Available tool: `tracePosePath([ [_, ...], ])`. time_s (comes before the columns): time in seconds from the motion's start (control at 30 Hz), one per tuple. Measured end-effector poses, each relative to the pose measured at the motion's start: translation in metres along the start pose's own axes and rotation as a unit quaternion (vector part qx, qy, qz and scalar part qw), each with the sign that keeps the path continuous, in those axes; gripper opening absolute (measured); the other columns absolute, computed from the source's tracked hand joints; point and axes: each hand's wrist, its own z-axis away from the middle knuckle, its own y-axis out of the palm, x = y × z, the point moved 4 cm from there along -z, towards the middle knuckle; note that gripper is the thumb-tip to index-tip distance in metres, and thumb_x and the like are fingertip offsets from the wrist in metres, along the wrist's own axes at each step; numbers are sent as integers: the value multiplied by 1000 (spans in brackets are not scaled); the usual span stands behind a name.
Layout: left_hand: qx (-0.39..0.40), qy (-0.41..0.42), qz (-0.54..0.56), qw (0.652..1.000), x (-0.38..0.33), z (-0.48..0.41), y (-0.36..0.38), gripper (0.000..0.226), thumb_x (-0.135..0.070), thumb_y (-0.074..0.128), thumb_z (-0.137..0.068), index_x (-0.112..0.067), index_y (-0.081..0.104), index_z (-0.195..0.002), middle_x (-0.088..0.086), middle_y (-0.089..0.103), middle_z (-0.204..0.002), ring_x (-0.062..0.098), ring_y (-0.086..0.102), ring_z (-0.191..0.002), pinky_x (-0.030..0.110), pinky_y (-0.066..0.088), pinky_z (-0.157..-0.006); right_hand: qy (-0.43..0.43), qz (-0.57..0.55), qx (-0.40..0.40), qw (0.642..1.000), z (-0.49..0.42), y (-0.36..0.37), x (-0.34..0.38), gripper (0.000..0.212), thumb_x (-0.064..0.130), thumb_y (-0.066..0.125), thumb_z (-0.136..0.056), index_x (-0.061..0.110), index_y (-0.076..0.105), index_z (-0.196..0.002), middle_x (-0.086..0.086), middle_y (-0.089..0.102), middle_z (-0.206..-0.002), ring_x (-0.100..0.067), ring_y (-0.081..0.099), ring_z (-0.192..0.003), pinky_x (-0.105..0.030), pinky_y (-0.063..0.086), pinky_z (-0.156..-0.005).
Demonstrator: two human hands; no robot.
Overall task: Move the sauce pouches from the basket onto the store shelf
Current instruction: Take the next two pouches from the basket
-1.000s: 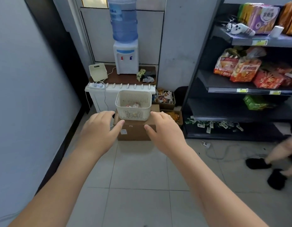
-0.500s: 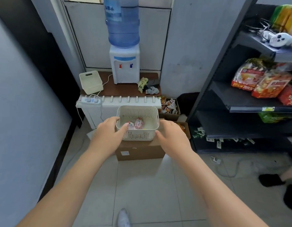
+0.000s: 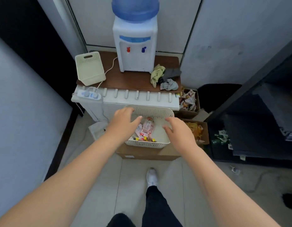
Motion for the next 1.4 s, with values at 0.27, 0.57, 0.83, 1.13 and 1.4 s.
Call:
tracePosePath([
  [0.27,135,-43,-65,988,84,-116,160,48,-42,60,-93,-17,58,-134,8,62,-135,32,51,-129,42,46,-105,60,-92,139,984,-124,149,-52,46,40,57,-101,19,57,-143,-6,61,-143,-27,55,-132,-39,44,-106],
  [0.57,323,-85,-178,926,186,-175,274,32,-35,73,-82,-16,72,-109,4,70,-107,25,64,-101,33,52,-81,128,78,266,952,-183,284,-110,33,48,67,-88,20,70,-106,-7,70,-112,-30,65,-101,-34,53,-76],
  [0.83,296,27,-150,943,200,-180,295,36,-19,72,-80,-21,71,-116,5,70,-111,26,64,-104,37,54,-85,148,124,215,957,-183,277,-123,9,2,60,-87,8,64,-92,-18,65,-102,-40,66,-102,-35,46,-71],
  [1.13,273,212,-258,902,144,-174,260,18,-27,63,-85,-9,65,-84,9,64,-82,29,59,-83,39,53,-64,118,82,120,982,-162,198,-111,17,18,59,-96,3,66,-99,-13,59,-108,-37,63,-94,-35,42,-66],
  [1.4,261,250,-261,895,112,-159,233,13,8,63,-74,-4,57,-71,19,60,-67,35,57,-67,37,40,-55,63,65,12,996,-145,142,-91,20,24,59,-95,8,70,-92,-5,63,-95,-29,57,-97,-33,42,-62],
])
